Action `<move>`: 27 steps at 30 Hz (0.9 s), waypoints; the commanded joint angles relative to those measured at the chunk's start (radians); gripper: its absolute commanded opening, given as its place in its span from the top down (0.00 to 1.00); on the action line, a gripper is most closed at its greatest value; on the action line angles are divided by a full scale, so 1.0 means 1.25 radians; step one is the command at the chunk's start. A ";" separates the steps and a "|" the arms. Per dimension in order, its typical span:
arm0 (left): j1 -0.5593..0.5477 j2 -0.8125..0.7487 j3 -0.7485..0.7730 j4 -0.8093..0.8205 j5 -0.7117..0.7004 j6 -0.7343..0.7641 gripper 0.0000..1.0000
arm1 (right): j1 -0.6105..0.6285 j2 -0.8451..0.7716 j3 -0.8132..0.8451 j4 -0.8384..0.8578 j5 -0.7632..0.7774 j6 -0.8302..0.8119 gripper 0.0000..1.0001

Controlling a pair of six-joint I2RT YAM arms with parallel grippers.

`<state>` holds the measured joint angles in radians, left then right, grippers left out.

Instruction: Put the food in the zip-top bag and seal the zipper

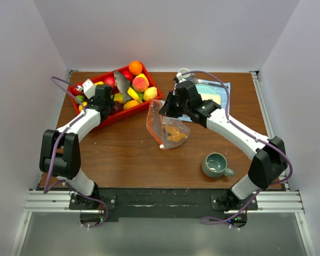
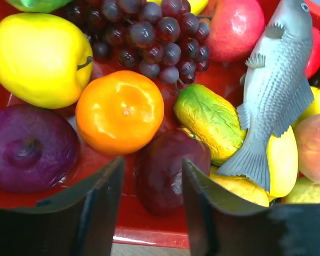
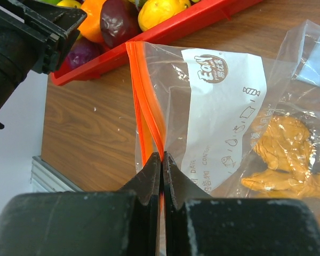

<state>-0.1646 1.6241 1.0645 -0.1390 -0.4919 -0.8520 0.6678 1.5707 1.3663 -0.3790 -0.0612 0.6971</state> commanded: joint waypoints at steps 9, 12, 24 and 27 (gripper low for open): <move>0.022 0.067 0.082 -0.101 -0.103 -0.109 0.27 | 0.006 -0.015 0.016 0.000 0.008 -0.018 1.00; 0.037 0.107 0.136 -0.148 -0.125 -0.114 0.24 | 0.006 -0.017 0.013 -0.011 0.016 -0.029 1.00; 0.040 0.240 0.237 -0.182 -0.122 -0.104 0.00 | 0.006 -0.011 0.010 -0.022 0.016 -0.046 1.00; 0.042 0.252 0.233 -0.185 -0.138 -0.117 0.02 | 0.006 -0.007 0.011 -0.023 0.013 -0.047 1.00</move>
<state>-0.1188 1.9182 1.3186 -0.3614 -0.6102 -0.9783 0.6685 1.5707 1.3663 -0.4042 -0.0444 0.6613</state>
